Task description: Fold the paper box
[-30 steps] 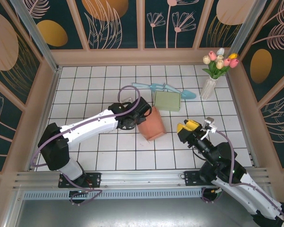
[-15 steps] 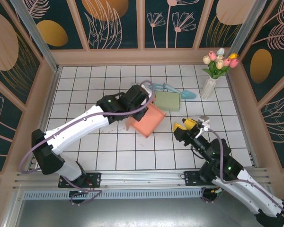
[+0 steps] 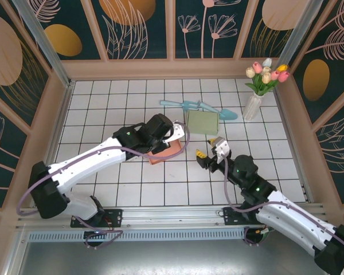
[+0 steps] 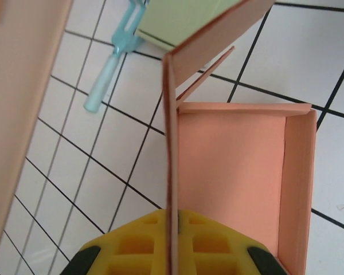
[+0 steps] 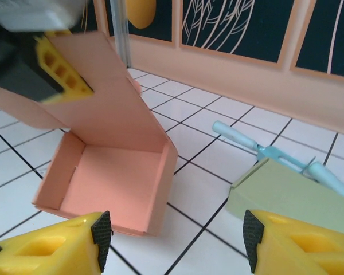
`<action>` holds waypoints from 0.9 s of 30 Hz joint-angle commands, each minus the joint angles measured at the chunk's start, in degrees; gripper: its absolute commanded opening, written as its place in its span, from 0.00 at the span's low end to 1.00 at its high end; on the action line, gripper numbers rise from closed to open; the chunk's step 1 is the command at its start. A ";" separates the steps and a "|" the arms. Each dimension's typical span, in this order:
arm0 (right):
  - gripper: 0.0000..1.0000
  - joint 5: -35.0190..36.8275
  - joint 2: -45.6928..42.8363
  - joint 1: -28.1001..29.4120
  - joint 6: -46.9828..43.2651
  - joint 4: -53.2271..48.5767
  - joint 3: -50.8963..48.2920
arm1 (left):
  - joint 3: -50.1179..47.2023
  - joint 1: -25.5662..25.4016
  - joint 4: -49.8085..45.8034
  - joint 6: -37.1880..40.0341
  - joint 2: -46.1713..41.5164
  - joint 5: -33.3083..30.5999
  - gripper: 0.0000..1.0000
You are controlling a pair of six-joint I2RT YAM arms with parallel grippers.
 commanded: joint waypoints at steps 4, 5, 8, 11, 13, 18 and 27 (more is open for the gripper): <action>0.65 -25.02 10.31 -14.48 -17.79 10.14 6.60 | -8.66 -0.28 9.67 12.71 -8.63 6.88 0.00; 0.65 -27.08 12.18 -15.83 -19.11 9.77 8.11 | -10.46 -0.31 10.96 14.18 -10.45 8.03 0.00; 0.65 -30.89 18.29 -16.78 -28.19 4.71 13.73 | -17.31 -0.29 15.63 19.45 -17.93 10.99 0.00; 0.64 -35.77 23.31 -16.70 -37.17 -4.44 19.98 | -22.28 -0.25 19.41 22.99 -24.07 13.35 0.00; 0.61 -38.38 25.89 -16.61 -39.67 -6.98 22.89 | -23.76 -0.31 19.95 24.48 -25.68 15.16 0.00; 0.44 -45.53 27.76 -13.89 -51.70 -13.13 26.15 | -24.03 -0.28 19.91 24.62 -23.67 14.34 0.00; 0.44 -44.51 32.27 -8.43 -56.24 -16.07 28.91 | -24.11 -0.30 21.12 24.97 -22.46 13.29 0.00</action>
